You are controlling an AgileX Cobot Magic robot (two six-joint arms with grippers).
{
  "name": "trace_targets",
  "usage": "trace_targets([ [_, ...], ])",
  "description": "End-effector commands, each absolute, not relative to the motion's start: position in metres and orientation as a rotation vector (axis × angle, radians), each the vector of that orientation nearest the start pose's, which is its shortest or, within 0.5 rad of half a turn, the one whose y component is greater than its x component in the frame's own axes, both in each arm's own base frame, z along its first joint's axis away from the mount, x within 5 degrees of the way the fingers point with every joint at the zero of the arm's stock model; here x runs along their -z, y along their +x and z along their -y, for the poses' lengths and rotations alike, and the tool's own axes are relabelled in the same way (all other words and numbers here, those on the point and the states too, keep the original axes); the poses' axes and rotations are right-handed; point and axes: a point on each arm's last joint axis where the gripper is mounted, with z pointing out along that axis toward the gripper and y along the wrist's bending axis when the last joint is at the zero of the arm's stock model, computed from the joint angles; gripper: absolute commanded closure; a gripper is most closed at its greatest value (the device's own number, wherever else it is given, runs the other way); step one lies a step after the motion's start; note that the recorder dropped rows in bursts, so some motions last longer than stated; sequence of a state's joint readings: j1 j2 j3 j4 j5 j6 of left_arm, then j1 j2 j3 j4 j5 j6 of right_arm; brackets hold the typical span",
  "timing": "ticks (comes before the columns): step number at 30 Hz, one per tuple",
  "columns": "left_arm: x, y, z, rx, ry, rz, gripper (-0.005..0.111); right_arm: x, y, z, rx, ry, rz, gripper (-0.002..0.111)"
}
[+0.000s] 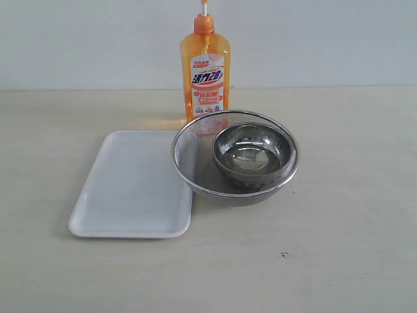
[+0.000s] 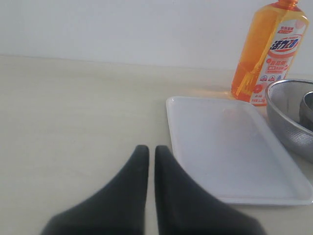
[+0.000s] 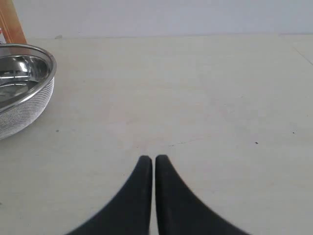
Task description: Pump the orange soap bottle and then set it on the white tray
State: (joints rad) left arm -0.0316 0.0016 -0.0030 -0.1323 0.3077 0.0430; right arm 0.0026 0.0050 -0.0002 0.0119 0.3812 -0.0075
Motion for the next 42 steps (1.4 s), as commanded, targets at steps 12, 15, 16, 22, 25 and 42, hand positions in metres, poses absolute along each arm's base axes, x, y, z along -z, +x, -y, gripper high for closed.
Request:
trace_targets([
  [12, -0.186, 0.054, 0.005, 0.112, -0.015, -1.791, 0.102, -0.179, 0.053, 0.000, -0.006, 0.002, -1.860, 0.109],
  [15, -0.186, 0.054, 0.005, 0.112, -0.015, -1.791, 0.102, -0.180, 0.053, 0.000, -0.010, 0.008, -1.858, 0.109],
  [16, -0.186, 0.054, 0.005, 0.112, -0.015, -1.791, 0.102, -0.180, 0.053, 0.000, -0.010, 0.008, -1.852, 0.109],
  [22, -0.186, 0.054, 0.005, 0.112, -0.015, -1.791, 0.102, -0.201, 0.056, 0.000, -0.009, 0.009, -1.614, 0.109],
  [25, -0.186, 0.054, 0.005, 0.112, -0.015, -1.791, 0.102, -0.218, 0.056, 0.000, -0.008, 0.010, -1.432, 0.109],
  [42, -0.186, 0.054, 0.005, 0.112, -0.015, -1.791, 0.102, -0.238, 0.050, 0.000, -0.007, 0.010, -1.205, 0.109],
])
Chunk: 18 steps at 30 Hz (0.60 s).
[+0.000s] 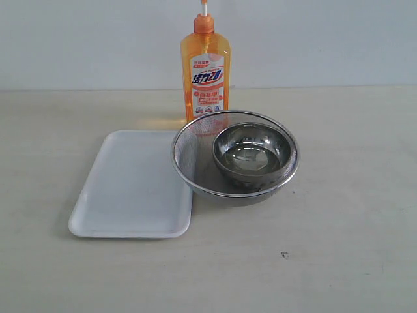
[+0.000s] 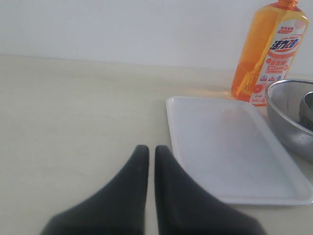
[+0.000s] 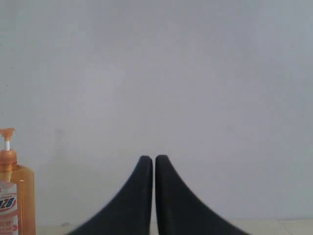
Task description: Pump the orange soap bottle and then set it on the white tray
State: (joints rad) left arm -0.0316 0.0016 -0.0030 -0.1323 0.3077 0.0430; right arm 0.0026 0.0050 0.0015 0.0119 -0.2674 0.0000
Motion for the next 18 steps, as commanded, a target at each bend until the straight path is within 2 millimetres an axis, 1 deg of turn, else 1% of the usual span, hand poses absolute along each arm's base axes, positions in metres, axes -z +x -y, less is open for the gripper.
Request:
trace_targets([
  [1, -0.186, 0.054, 0.005, 0.112, -0.015, -1.791, 0.102, -0.238, 0.050, 0.000, -0.007, 0.010, -1.205, 0.109],
  [2, -0.186, 0.054, 0.005, 0.112, -0.015, -1.791, 0.102, -0.238, 0.050, 0.000, -0.007, 0.010, -1.201, 0.109],
  [4, -0.186, 0.054, 0.005, 0.112, -0.015, -1.791, 0.102, -0.244, 0.048, 0.000, -0.006, 0.010, -1.134, 0.109],
  [5, -0.186, 0.054, 0.005, 0.112, -0.015, -1.791, 0.102, -0.251, 0.046, 0.000, -0.006, 0.010, -1.089, 0.109],
  [6, -0.186, 0.054, 0.005, 0.112, -0.015, -1.791, 0.102, -0.257, 0.045, 0.001, -0.001, 0.009, -1.102, 0.109],
  [8, -0.186, 0.054, 0.005, 0.112, -0.015, -1.791, 0.102, -0.280, 0.042, 0.000, 0.066, -0.039, -1.175, 0.109],
  [9, -0.186, 0.054, 0.005, 0.112, -0.015, -1.791, 0.102, -0.299, 0.043, 0.000, 0.129, -0.086, -1.214, 0.109],
  [11, -0.186, 0.054, 0.005, 0.112, -0.015, -1.791, 0.102, -0.340, 0.046, 0.000, 0.176, -0.117, -1.188, 0.109],
  [12, -0.186, 0.054, 0.005, 0.112, -0.015, -1.791, 0.102, -0.352, 0.047, 0.000, 0.174, -0.113, -1.170, 0.109],
  [13, -0.186, 0.054, 0.005, 0.112, -0.015, -1.791, 0.102, -0.362, 0.048, 0.000, 0.172, -0.110, -1.158, 0.109],
  [15, -0.186, 0.054, 0.005, 0.112, -0.015, -1.791, 0.102, -0.376, 0.049, 0.000, 0.173, -0.108, -1.138, 0.109],
  [18, -0.186, 0.054, 0.005, 0.112, -0.015, -1.791, 0.102, -0.391, 0.046, 0.000, 0.174, -0.105, -1.106, 0.109],
])
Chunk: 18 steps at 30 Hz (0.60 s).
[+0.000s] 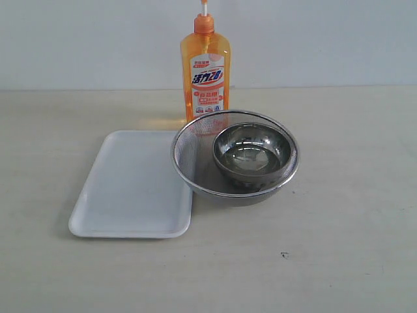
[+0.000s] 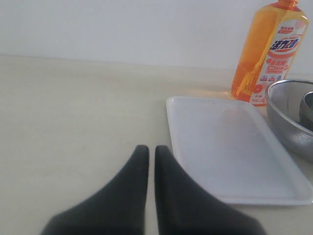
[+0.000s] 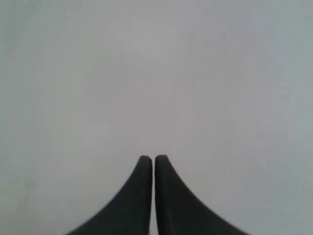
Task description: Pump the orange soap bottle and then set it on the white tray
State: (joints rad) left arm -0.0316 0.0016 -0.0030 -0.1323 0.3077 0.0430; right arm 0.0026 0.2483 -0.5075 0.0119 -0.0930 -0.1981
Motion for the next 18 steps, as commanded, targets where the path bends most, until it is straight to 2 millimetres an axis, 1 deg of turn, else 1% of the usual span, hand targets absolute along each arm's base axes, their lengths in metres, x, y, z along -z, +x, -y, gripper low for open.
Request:
trace_targets([
  [1, -0.1856, 0.0542, 0.0052, 0.112, -0.015, -1.791, 0.102, -0.3930, 0.0447, 0.0002, 0.168, -0.100, -1.094, 0.109],
  [4, -0.1856, 0.0542, 0.0052, 0.112, -0.015, -1.791, 0.102, -0.3964, 0.0429, 0.0003, 0.128, -0.070, -1.047, 0.109],
  [8, -0.1856, 0.0542, 0.0052, 0.112, -0.015, -1.791, 0.102, -0.3965, 0.0428, 0.0003, 0.104, -0.056, -1.046, 0.109],
  [12, -0.1856, 0.0542, 0.0052, 0.112, -0.015, -1.791, 0.102, -0.3964, 0.0429, 0.0003, 0.043, -0.021, -1.048, 0.109],
  [18, -0.1856, 0.0542, 0.0052, 0.112, -0.015, -1.791, 0.102, -0.3964, 0.0429, 0.0003, 0.037, -0.018, -1.048, 0.109],
])
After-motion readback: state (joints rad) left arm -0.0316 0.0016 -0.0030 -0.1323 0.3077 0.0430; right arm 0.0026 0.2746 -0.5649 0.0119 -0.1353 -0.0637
